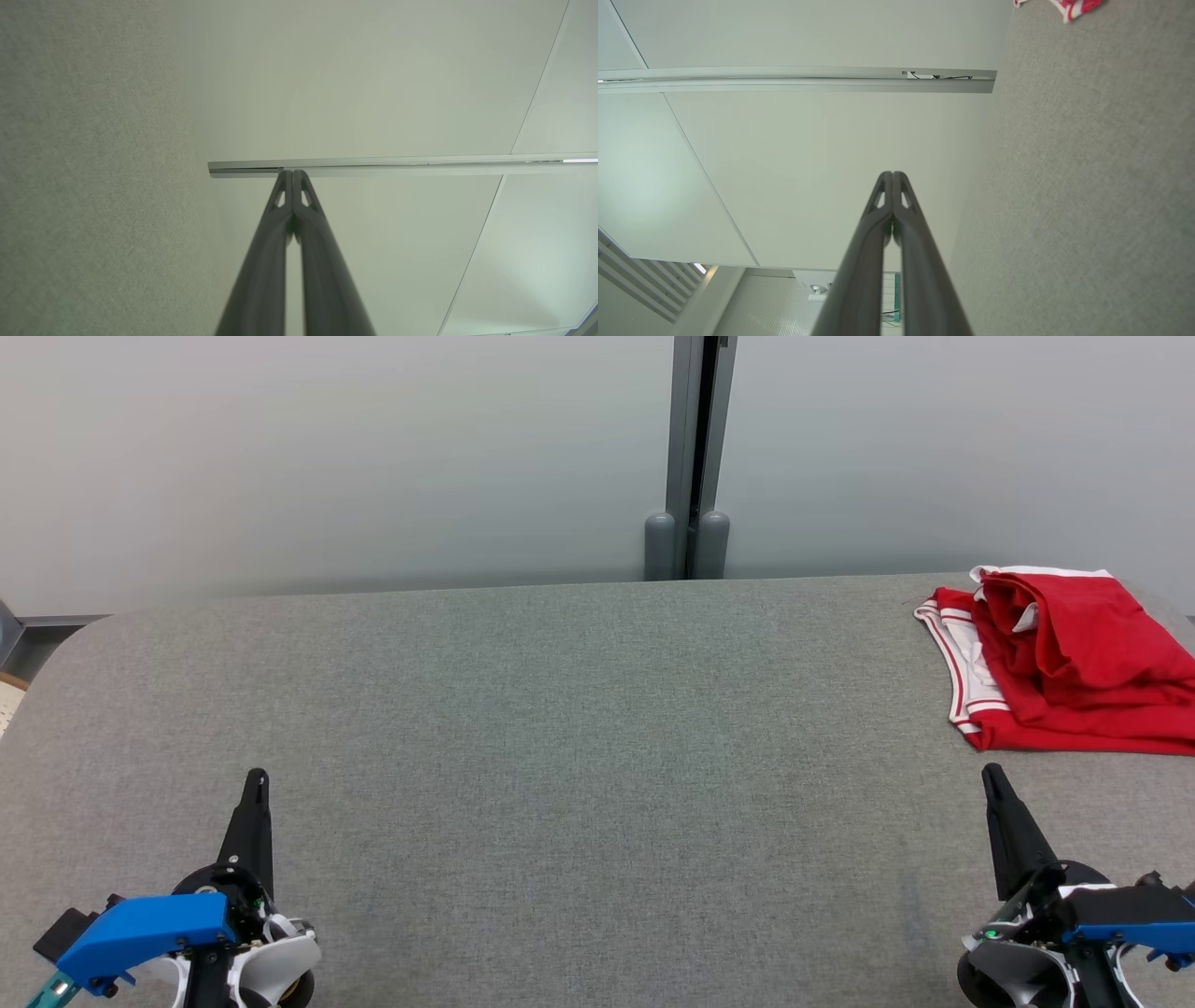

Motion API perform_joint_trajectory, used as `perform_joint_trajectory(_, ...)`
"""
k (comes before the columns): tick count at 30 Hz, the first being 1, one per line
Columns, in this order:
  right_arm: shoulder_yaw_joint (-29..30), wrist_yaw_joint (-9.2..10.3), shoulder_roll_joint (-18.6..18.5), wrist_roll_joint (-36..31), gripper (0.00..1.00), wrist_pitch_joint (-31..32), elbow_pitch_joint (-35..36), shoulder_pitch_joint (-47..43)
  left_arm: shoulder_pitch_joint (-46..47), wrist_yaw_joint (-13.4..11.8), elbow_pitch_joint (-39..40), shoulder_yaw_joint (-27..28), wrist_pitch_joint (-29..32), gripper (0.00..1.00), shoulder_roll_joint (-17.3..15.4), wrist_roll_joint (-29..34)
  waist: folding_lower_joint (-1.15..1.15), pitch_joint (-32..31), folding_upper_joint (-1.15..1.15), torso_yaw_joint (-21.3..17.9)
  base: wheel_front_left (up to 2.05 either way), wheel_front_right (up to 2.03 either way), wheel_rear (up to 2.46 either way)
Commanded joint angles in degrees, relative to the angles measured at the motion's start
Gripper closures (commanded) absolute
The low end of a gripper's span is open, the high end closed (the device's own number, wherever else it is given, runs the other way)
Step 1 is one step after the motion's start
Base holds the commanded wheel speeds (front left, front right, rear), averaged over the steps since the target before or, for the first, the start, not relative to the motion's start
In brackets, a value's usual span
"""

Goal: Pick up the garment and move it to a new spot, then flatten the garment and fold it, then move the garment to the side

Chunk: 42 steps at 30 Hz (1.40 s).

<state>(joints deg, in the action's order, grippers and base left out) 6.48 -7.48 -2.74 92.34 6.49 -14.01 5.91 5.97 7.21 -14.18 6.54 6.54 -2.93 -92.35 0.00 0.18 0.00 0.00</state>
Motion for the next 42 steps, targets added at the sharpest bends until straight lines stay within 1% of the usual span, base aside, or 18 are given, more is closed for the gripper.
perform_joint_trajectory(1,0.13,-0.02,-0.25,0.15,1.0,0.28,-0.09,0.6,0.54,0.53,0.2,0.12,0.22,1.0,0.1,-0.12,0.0,0.0,0.0,0.0,0.0,0.0,0.0)
perform_joint_trajectory(42,0.12,-0.01,-0.25,0.16,1.0,0.26,-0.08,0.6,0.54,0.54,0.22,0.1,0.2,1.0,0.09,-0.13,0.0,0.0,0.0,0.0,0.0,0.0,0.0)
